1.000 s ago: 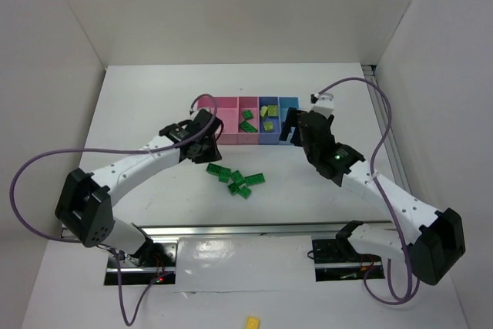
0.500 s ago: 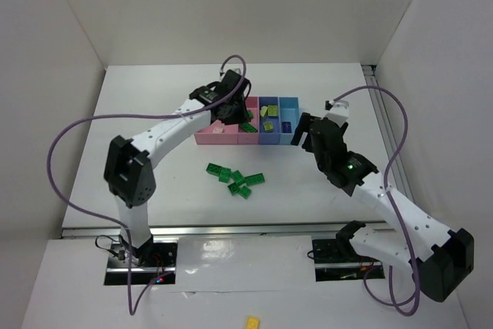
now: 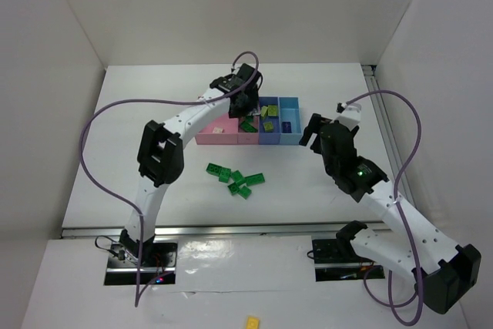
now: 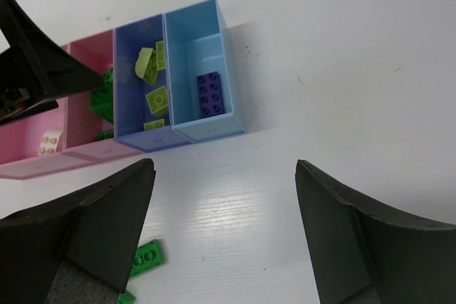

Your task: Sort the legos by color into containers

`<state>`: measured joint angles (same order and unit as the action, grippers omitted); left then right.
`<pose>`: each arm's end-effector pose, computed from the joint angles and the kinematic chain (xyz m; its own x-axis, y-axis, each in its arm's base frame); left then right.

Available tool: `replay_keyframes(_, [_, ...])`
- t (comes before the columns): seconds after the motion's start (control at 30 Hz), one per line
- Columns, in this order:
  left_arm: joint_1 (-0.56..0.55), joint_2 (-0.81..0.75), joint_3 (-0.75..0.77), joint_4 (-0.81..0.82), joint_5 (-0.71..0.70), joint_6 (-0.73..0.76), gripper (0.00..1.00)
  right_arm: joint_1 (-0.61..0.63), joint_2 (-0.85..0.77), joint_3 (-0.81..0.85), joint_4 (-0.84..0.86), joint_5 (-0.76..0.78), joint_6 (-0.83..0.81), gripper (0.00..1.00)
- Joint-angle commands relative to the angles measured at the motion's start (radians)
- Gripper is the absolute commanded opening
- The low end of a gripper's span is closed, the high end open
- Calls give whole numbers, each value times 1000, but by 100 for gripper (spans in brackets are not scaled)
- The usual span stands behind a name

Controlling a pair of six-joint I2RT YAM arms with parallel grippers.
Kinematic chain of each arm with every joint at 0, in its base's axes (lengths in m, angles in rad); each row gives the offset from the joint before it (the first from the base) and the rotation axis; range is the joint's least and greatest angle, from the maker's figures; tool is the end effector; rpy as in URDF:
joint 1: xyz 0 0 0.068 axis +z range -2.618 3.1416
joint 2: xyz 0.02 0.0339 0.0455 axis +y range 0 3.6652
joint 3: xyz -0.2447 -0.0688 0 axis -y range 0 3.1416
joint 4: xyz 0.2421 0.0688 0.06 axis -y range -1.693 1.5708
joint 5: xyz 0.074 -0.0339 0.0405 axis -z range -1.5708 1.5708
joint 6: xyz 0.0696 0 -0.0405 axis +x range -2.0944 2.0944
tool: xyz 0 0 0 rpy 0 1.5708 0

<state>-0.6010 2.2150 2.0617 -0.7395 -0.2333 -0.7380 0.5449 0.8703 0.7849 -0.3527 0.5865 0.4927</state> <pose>0.4250 -0.2719 0.2211 -0.7649 -0.2692 -0.5852 -0.1137 0.9506 -0.2888 0.2150 0.0853 0.2837 -0.3211 0.2660 -0.9089 0.1689 0.9604 0.2215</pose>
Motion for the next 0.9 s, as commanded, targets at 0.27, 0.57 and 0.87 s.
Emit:
replay_keyframes(0.27, [3, -173, -23, -21, 40, 0, 95, -7, 30, 33, -31, -201, -55, 87])
replay_keyframes(0.57, [24, -529, -282, -55, -23, 40, 94, 278, 324, 138, 90, -212, -106, 86])
replay_keyframes(0.87, [229, -820, -555, -74, 54, 98, 94, 392, 689, 322, 235, -361, -285, 91])
